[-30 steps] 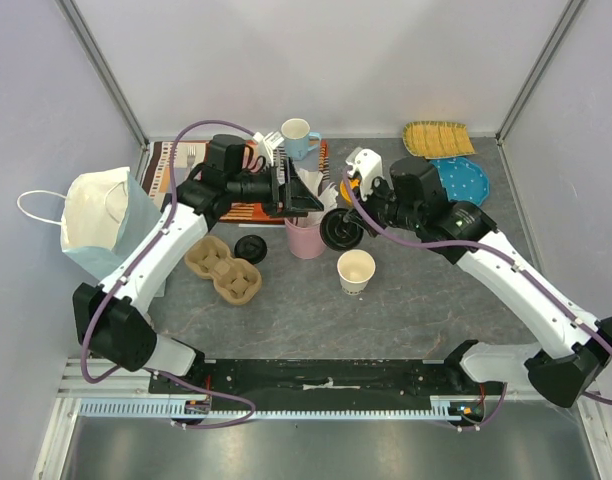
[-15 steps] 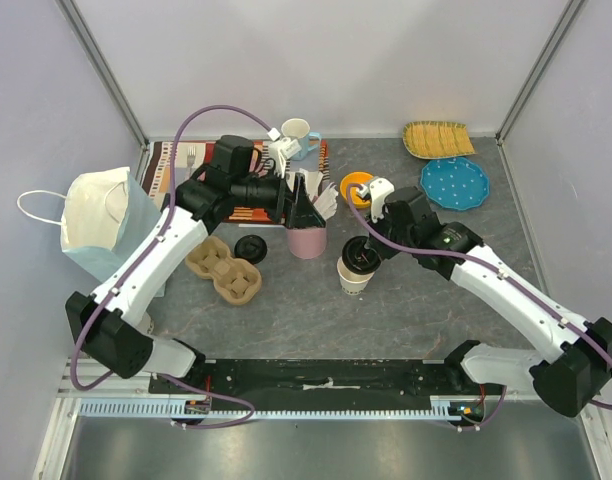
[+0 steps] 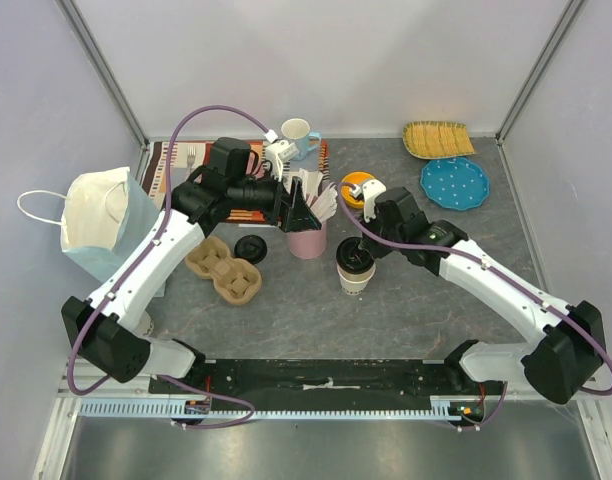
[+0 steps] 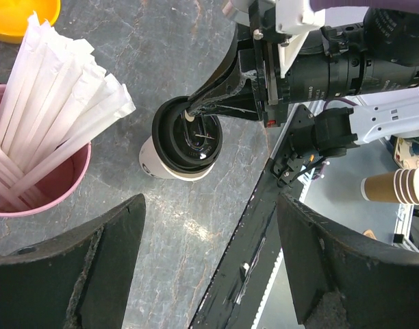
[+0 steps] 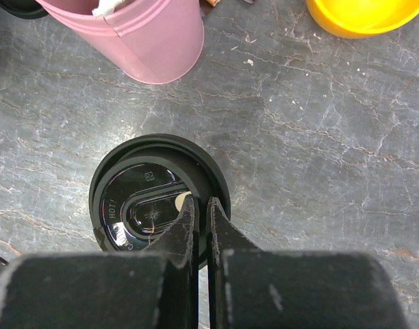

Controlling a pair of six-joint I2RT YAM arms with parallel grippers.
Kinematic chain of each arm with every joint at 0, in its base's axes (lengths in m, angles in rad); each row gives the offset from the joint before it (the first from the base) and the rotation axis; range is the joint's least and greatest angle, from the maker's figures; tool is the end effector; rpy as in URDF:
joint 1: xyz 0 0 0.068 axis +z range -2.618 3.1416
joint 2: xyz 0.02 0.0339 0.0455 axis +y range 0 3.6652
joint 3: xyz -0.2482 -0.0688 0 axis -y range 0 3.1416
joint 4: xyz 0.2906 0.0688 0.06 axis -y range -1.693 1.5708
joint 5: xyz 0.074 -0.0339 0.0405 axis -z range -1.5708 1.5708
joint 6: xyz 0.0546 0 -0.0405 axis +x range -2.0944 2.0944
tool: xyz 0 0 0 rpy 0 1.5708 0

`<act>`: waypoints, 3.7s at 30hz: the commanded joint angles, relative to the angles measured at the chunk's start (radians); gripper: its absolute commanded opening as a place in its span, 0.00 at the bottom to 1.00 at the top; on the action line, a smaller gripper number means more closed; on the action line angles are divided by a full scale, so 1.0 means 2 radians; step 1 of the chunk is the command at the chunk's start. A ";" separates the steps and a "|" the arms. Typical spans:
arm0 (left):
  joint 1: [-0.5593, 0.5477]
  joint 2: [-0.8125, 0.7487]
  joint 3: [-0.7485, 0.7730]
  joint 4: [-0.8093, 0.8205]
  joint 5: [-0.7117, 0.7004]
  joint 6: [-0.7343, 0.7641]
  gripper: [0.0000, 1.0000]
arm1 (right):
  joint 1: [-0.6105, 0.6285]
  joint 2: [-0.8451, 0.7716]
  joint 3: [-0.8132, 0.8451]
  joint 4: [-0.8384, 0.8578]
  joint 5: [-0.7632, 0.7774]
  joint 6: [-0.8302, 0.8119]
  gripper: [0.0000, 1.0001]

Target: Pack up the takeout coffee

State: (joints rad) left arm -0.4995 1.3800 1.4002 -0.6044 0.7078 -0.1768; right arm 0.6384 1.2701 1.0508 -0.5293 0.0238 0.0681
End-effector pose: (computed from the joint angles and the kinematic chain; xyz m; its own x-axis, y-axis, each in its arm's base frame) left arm 0.2978 -0.2029 0.3594 -0.6243 0.1884 -0.7581 0.7418 0.4473 -0.4997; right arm 0.2717 0.2000 0.2584 -0.5849 -0.3493 -0.7320 -0.5432 0.8389 0.0337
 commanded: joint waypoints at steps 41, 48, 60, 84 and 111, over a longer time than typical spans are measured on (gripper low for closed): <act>0.001 -0.001 0.005 -0.002 0.001 0.018 0.83 | 0.001 0.013 -0.004 -0.014 -0.007 0.000 0.00; 0.001 0.000 0.008 -0.002 0.002 0.020 0.83 | 0.000 0.018 -0.007 -0.014 -0.010 0.000 0.00; 0.001 0.003 0.009 -0.004 0.002 0.023 0.83 | -0.001 0.012 -0.007 -0.006 -0.023 0.000 0.19; 0.002 0.006 0.013 -0.006 0.004 0.025 0.84 | 0.000 0.020 0.021 -0.036 -0.023 -0.012 0.13; 0.002 0.007 0.012 -0.008 0.005 0.025 0.84 | 0.021 0.034 0.058 -0.083 0.043 -0.031 0.10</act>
State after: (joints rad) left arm -0.4995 1.3960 1.4002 -0.6270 0.7082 -0.1650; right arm 0.6704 1.3346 1.1076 -0.6510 0.0505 0.0326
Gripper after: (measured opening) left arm 0.834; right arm 0.122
